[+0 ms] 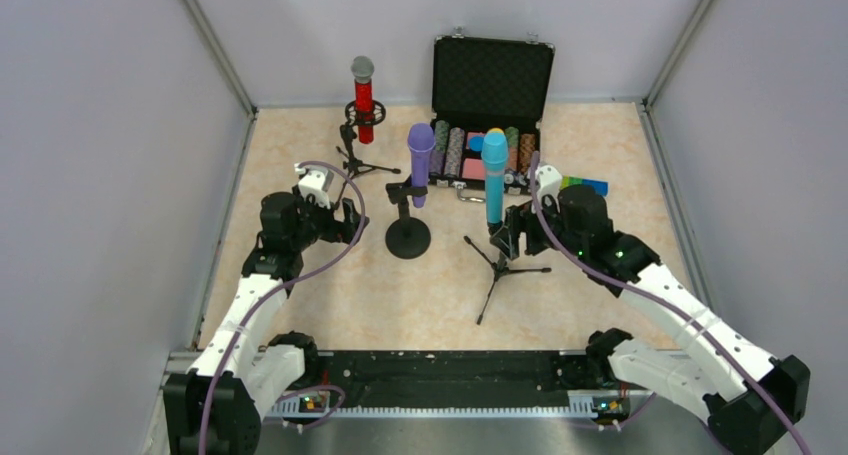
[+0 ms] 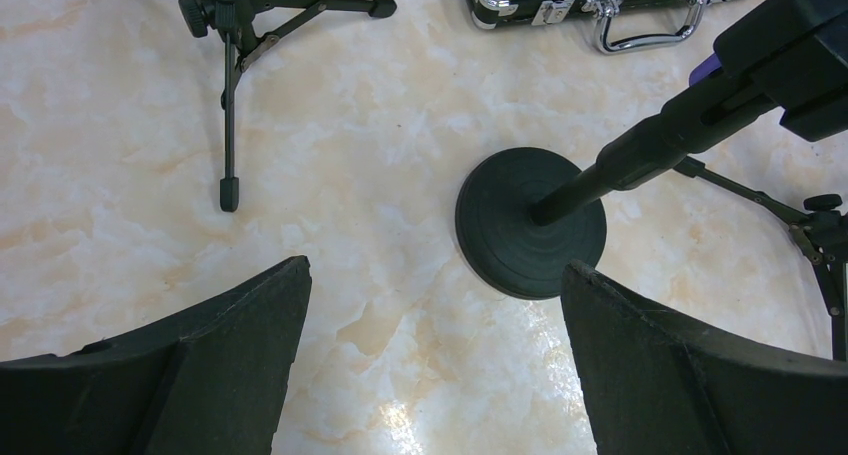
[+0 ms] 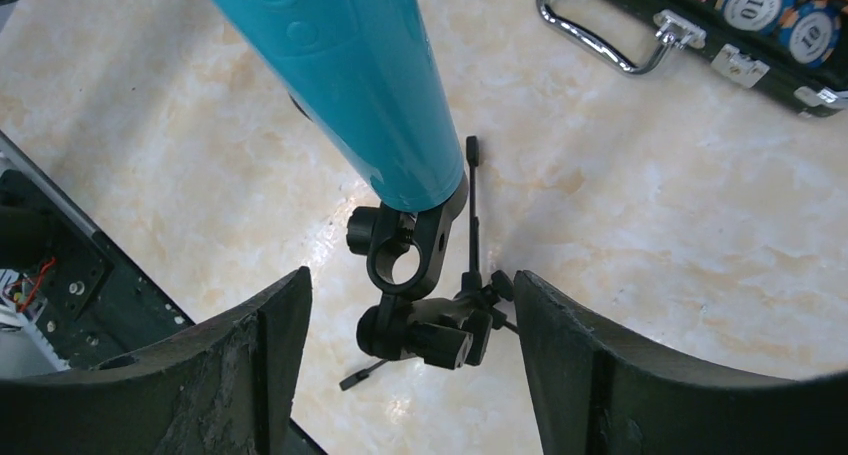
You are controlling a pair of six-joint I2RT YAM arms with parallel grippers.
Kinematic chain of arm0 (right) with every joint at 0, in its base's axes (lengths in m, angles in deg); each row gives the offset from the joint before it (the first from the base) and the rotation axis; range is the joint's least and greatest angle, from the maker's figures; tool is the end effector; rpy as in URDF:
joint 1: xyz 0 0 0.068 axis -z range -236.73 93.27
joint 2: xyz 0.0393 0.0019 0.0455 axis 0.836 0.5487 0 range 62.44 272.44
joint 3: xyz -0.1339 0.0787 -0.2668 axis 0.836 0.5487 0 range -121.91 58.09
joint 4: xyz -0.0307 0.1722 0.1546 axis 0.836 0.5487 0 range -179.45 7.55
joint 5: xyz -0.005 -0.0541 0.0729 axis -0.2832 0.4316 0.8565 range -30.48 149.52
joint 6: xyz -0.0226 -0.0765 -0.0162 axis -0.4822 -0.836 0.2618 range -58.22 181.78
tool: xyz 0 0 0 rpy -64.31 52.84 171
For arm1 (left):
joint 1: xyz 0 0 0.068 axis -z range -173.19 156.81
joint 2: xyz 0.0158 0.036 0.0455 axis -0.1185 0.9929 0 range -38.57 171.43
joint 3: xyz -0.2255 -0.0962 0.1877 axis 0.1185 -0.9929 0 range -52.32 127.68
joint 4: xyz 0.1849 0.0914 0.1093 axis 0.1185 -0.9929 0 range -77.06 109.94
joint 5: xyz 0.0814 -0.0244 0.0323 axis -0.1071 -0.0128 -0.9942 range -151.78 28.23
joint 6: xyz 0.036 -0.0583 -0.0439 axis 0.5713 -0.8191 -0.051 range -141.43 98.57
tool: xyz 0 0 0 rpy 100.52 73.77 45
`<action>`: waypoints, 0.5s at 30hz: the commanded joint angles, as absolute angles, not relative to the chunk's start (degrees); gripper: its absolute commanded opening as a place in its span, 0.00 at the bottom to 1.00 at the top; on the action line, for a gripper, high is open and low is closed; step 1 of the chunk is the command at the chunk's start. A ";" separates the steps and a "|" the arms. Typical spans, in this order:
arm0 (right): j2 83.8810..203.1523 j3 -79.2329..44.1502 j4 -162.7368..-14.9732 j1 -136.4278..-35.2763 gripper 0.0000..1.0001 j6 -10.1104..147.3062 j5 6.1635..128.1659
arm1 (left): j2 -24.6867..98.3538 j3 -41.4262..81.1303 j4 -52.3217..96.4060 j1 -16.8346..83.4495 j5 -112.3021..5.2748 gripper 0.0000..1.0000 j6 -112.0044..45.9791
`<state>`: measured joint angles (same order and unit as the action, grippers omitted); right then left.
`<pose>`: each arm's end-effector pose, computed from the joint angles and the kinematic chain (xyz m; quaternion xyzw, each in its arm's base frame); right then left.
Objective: Attach the microphones to the stand
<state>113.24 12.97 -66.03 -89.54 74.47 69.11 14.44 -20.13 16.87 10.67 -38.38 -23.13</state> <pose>0.1407 0.1048 0.3153 -0.1918 0.8384 0.2617 0.4379 0.1856 -0.0405 0.2774 0.1261 0.8185 -0.1957 0.5252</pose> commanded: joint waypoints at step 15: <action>117.41 12.30 -70.94 -89.18 0.15 73.71 72.67 | 13.92 -19.74 18.27 10.94 -36.82 0.99 -21.88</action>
